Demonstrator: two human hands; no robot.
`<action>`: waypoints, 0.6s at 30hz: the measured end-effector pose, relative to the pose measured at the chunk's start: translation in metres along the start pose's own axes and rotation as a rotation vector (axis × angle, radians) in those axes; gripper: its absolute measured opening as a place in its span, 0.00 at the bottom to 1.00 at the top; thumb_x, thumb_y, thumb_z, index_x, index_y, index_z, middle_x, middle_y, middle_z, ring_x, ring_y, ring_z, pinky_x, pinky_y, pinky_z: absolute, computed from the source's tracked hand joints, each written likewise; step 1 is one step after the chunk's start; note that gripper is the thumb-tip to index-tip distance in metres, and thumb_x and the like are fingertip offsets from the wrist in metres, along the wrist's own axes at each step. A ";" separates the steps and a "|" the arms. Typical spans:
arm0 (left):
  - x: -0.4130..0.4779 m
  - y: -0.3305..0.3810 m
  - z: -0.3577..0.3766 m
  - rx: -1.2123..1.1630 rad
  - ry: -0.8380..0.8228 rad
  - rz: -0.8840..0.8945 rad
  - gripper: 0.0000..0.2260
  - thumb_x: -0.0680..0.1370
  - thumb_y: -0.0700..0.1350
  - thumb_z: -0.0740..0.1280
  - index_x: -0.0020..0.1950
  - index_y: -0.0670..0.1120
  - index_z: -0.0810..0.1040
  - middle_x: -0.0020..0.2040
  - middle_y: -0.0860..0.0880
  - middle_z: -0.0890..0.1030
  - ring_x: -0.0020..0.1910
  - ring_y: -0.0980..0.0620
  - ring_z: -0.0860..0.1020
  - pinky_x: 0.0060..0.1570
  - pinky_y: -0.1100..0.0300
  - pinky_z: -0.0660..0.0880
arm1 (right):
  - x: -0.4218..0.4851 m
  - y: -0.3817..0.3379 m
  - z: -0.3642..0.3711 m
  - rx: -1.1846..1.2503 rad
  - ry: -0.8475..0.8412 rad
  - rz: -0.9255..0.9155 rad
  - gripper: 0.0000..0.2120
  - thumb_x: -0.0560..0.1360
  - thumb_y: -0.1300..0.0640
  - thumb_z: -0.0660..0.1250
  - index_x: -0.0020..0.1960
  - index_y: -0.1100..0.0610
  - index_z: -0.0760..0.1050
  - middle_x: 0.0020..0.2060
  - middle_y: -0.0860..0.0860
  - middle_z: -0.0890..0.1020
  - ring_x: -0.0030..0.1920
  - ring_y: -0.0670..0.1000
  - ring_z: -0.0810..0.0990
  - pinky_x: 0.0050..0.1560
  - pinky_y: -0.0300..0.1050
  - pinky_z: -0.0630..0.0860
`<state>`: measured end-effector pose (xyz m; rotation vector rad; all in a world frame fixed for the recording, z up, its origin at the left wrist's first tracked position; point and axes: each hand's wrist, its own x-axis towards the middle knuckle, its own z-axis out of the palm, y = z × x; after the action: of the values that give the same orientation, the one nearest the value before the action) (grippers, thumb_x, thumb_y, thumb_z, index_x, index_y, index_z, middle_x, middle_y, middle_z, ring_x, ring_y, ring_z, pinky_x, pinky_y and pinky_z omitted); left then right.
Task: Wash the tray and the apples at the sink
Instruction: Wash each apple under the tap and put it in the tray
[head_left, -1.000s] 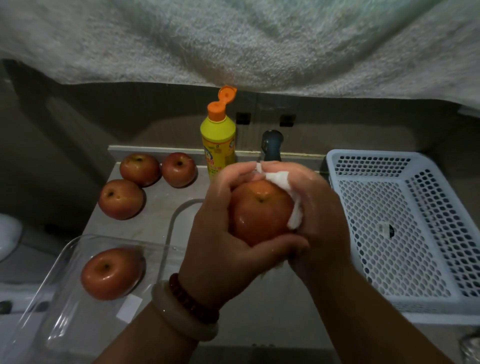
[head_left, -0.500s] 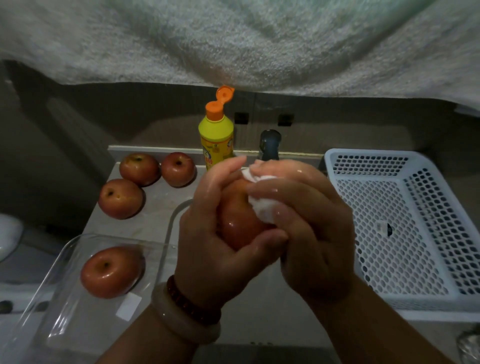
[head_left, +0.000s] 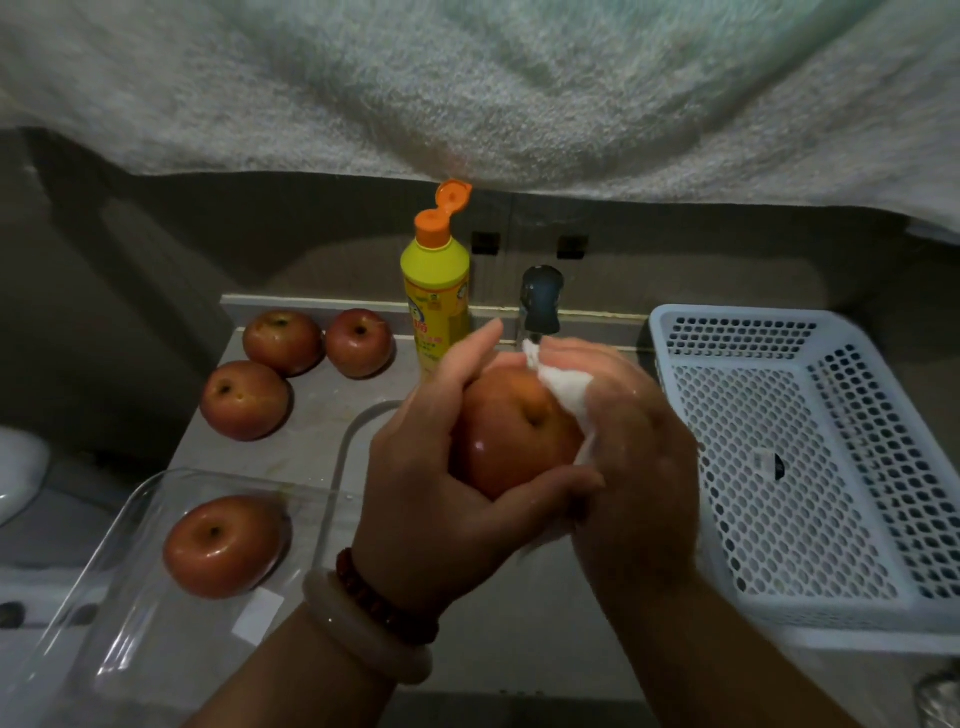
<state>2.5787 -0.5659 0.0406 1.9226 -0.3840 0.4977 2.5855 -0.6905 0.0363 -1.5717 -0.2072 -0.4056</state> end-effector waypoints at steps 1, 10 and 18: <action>0.000 0.000 0.001 0.004 0.013 -0.008 0.36 0.70 0.69 0.64 0.71 0.52 0.63 0.63 0.62 0.71 0.61 0.66 0.74 0.55 0.70 0.74 | -0.002 0.000 0.004 0.230 0.065 0.239 0.12 0.77 0.66 0.63 0.57 0.58 0.80 0.52 0.46 0.84 0.56 0.44 0.81 0.54 0.39 0.78; 0.004 0.009 0.004 -0.430 -0.052 -0.283 0.28 0.68 0.73 0.61 0.64 0.64 0.67 0.63 0.60 0.71 0.59 0.56 0.77 0.45 0.61 0.80 | -0.003 -0.010 0.003 -0.145 0.117 -0.183 0.12 0.77 0.53 0.58 0.56 0.48 0.77 0.57 0.45 0.79 0.61 0.49 0.77 0.57 0.50 0.77; 0.004 0.020 0.003 -0.509 -0.013 -0.320 0.23 0.66 0.56 0.71 0.60 0.62 0.73 0.58 0.63 0.76 0.57 0.53 0.79 0.45 0.56 0.81 | -0.001 -0.011 0.002 -0.219 0.096 -0.266 0.13 0.77 0.55 0.58 0.56 0.57 0.76 0.56 0.55 0.79 0.58 0.48 0.77 0.58 0.40 0.73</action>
<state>2.5731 -0.5769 0.0576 1.4547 -0.1812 0.1535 2.5812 -0.6879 0.0459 -1.7399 -0.3075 -0.7303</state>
